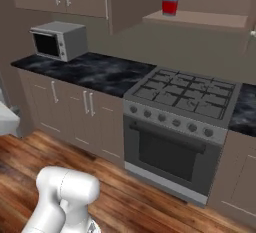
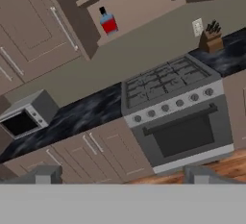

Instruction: Open the cabinet directly in front. Then move the liquor and the cup to the dining counter with the jar on it.

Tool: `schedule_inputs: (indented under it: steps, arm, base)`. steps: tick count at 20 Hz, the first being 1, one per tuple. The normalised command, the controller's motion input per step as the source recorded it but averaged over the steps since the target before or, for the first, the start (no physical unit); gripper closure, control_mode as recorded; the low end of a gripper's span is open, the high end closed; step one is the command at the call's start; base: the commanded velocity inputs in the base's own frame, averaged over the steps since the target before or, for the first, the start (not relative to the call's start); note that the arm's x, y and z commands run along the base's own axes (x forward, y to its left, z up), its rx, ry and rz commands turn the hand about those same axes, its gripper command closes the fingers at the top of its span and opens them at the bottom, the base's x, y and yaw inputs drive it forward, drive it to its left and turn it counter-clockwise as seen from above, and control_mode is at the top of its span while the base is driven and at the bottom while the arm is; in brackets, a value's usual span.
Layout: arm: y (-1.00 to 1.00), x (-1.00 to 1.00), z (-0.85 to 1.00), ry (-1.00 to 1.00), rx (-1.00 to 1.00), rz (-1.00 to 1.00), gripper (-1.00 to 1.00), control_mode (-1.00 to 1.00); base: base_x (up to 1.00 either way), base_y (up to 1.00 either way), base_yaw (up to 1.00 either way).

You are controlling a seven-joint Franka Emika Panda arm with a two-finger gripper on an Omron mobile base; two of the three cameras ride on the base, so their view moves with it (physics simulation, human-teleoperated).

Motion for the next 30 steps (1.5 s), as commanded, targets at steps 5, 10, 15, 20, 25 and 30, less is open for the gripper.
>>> schedule_inputs:
  steps: [5, 10, 15, 20, 25, 30]
  arm:
    - [0.0, 0.0, 0.0, 0.0, 0.0, 0.0, -1.0, 1.0]
    - [0.0, 0.0, 0.0, 0.0, 0.0, 0.0, -1.0, 1.0]
    - [0.0, 0.0, 0.0, 0.0, 0.0, 0.0, -1.0, 1.0]
    - [0.0, 0.0, 0.0, 0.0, 0.0, 0.0, -1.0, 1.0]
    - [0.0, 0.0, 0.0, 0.0, 0.0, 0.0, -1.0, 1.0]
    - [0.0, 0.0, 0.0, 0.0, 0.0, 0.0, -1.0, 1.0]
  base:
    - [0.0, -0.42, -0.24]
    - [0.14, -0.2, -0.07]
    - [0.91, -0.33, -0.11]
    - [1.0, -0.47, -0.07]
    - [0.94, -0.65, -0.11]
    - [1.0, -0.48, -0.11]
